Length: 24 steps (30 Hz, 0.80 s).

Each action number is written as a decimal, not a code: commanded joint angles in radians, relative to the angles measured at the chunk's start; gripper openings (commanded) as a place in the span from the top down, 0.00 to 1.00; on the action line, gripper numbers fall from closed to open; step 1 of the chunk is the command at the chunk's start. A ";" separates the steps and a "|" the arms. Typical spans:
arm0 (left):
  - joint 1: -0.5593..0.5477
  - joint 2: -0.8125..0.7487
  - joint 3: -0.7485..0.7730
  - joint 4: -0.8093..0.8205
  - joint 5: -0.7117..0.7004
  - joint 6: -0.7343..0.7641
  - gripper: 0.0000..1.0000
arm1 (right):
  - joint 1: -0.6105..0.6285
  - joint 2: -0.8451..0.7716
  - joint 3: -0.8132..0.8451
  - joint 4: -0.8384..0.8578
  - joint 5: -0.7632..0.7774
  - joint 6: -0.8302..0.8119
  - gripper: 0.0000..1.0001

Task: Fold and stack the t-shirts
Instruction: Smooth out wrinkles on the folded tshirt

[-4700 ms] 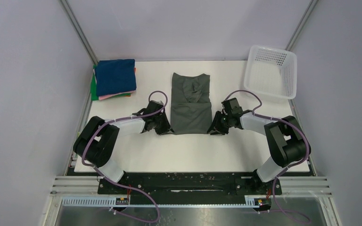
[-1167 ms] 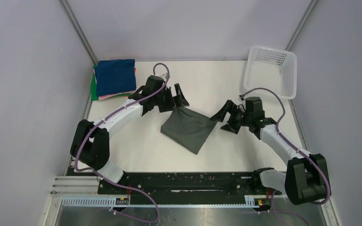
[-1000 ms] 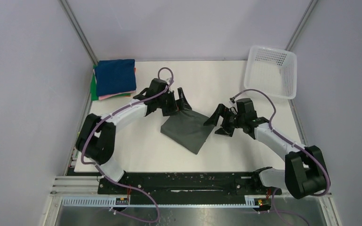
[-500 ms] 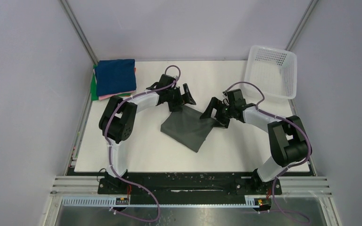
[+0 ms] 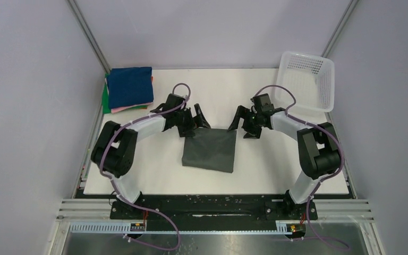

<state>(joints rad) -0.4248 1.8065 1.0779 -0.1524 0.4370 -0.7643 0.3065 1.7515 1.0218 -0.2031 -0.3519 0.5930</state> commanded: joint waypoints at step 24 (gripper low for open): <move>-0.169 -0.501 -0.661 0.157 -0.125 -0.154 0.01 | 0.302 -0.289 -0.542 0.385 -0.176 0.228 0.00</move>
<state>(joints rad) -0.5972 1.2839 0.4644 -0.0174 0.3813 -0.9150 0.6033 1.4384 0.5232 0.1387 -0.5545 0.8181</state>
